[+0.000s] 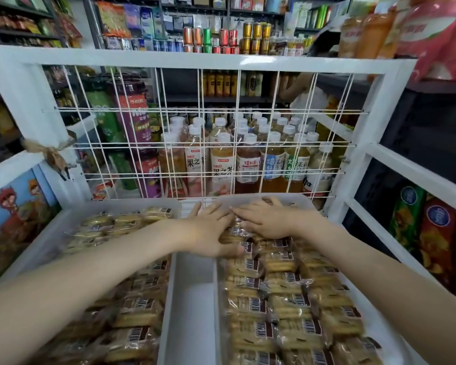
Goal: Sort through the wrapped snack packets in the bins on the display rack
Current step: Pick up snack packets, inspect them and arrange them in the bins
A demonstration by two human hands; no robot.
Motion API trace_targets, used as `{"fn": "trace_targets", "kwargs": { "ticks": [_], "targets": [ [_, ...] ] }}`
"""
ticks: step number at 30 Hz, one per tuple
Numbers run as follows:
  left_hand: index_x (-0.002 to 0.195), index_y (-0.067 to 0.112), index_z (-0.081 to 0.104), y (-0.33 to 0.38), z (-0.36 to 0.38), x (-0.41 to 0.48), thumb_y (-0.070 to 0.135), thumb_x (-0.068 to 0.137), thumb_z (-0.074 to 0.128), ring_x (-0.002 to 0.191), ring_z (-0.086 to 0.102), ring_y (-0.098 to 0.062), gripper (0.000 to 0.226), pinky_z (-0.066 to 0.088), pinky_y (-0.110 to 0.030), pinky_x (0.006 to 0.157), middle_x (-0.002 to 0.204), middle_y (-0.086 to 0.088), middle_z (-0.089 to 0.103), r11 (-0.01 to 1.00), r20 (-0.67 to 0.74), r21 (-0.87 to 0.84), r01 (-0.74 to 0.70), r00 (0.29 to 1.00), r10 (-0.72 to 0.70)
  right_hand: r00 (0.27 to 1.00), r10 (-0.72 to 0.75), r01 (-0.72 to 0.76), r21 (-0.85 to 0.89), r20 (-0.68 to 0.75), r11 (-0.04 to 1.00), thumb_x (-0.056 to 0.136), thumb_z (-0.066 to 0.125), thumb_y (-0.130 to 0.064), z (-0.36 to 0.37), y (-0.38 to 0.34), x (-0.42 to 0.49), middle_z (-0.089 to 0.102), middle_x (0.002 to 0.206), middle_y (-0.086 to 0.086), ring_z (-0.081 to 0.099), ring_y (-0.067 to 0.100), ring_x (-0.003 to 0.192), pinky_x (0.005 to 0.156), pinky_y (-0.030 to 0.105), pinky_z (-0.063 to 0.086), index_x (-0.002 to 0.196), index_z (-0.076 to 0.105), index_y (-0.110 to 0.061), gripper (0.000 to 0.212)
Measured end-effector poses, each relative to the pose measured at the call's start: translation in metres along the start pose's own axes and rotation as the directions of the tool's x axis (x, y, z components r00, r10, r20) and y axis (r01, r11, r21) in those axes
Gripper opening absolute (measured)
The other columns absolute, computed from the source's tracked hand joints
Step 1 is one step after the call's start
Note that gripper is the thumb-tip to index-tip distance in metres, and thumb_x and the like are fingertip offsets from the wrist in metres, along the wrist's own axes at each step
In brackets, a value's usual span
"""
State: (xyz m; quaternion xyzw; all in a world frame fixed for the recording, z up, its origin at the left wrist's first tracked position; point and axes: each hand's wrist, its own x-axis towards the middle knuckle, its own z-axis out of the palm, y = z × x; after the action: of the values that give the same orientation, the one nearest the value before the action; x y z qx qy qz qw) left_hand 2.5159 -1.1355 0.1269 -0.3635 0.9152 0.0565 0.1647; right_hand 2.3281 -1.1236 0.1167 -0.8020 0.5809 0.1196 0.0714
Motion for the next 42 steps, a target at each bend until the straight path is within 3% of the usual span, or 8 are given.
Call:
{"fn": "trace_targets", "kwargs": {
  "ticks": [7,19,23,27,33,37,40,42],
  "targets": [
    [0.155,0.018,0.009,0.007,-0.001,-0.007,0.069,0.092,0.031,0.149,-0.010,-0.020,0.083,-0.005,-0.050,0.120,0.163,-0.003,0.001,1.000,-0.032,0.009,0.026,0.999,-0.025,0.996,0.030,-0.022,0.094,-0.085,0.995,0.102,0.032,-0.042,-0.010,-0.005,-0.024,0.010,0.161,-0.006,0.006,0.014,0.147,0.120,0.040,0.004,0.153,0.013,-0.027,0.056],
    [0.152,0.020,-0.015,0.090,0.010,-0.084,0.084,0.077,0.027,0.149,-0.011,-0.020,0.108,-0.004,-0.041,0.120,0.161,-0.002,-0.017,0.999,0.131,-0.021,0.024,0.991,-0.021,0.991,-0.048,0.089,0.343,-0.127,0.935,0.083,0.068,-0.048,0.017,-0.045,-0.154,0.025,0.143,-0.013,0.022,0.004,0.129,0.111,0.029,0.025,0.149,0.020,-0.027,0.084],
    [0.155,0.021,-0.003,0.109,0.026,-0.095,0.071,0.089,0.034,0.150,-0.004,-0.023,0.090,0.001,-0.049,0.121,0.163,-0.002,-0.007,0.995,0.022,-0.040,0.092,0.996,-0.091,0.969,-0.113,0.177,0.294,-0.221,0.939,0.083,0.070,-0.043,0.037,-0.052,-0.172,0.041,0.098,-0.016,0.036,0.011,0.097,0.088,0.032,0.033,0.107,0.040,-0.030,0.040],
    [0.155,0.022,0.013,0.127,0.046,-0.114,0.055,0.098,0.032,0.150,0.005,-0.023,0.068,0.001,-0.058,0.118,0.163,0.001,0.008,0.974,-0.144,-0.132,0.184,0.968,-0.203,0.949,-0.106,0.169,0.198,-0.296,0.965,0.084,0.065,-0.046,0.051,-0.057,-0.181,0.044,0.083,-0.020,0.035,0.015,0.100,0.102,0.044,0.027,0.089,0.051,-0.025,0.025],
    [0.149,0.020,0.034,0.150,0.074,-0.137,0.052,0.098,0.021,0.149,0.009,-0.017,0.061,0.005,-0.060,0.117,0.160,0.002,0.023,0.918,-0.384,-0.347,0.192,0.864,-0.326,0.918,-0.047,0.154,0.245,-0.394,0.957,0.087,0.065,-0.039,0.057,-0.060,-0.187,0.061,0.100,-0.011,0.049,0.017,0.106,0.104,0.049,0.029,0.101,0.063,-0.025,0.020],
    [0.153,0.026,0.021,0.161,0.097,-0.148,0.068,0.090,0.002,0.149,0.005,-0.015,0.078,-0.020,-0.055,0.111,0.160,0.005,0.021,0.971,-0.459,-0.160,0.179,0.857,-0.234,0.926,-0.047,0.141,0.228,-0.374,0.963,0.089,0.062,-0.036,0.058,-0.062,-0.189,0.056,0.084,-0.017,0.050,0.010,0.096,0.101,0.046,0.031,0.098,0.067,-0.028,0.013],
    [0.150,0.029,0.031,0.154,0.101,-0.150,0.075,0.074,-0.024,0.148,0.017,-0.015,0.104,-0.026,-0.045,0.107,0.155,0.006,0.033,0.983,-0.517,-0.100,0.155,0.836,-0.184,0.967,-0.049,0.101,0.202,-0.251,0.974,0.089,0.059,-0.040,0.046,-0.061,-0.187,0.060,0.086,-0.016,0.055,0.011,0.098,0.098,0.044,0.033,0.101,0.069,-0.031,0.017],
    [0.148,0.033,0.033,0.150,0.099,-0.152,0.076,0.074,-0.021,0.146,0.019,-0.010,0.101,-0.026,-0.041,0.108,0.154,0.009,0.034,0.982,-0.499,-0.107,0.152,0.847,-0.186,0.985,-0.045,0.075,0.182,-0.164,0.980,0.090,0.058,-0.041,0.039,-0.062,-0.187,0.061,0.088,-0.015,0.053,0.011,0.094,0.096,0.044,0.036,0.104,0.068,-0.032,0.020]
  ]
}}
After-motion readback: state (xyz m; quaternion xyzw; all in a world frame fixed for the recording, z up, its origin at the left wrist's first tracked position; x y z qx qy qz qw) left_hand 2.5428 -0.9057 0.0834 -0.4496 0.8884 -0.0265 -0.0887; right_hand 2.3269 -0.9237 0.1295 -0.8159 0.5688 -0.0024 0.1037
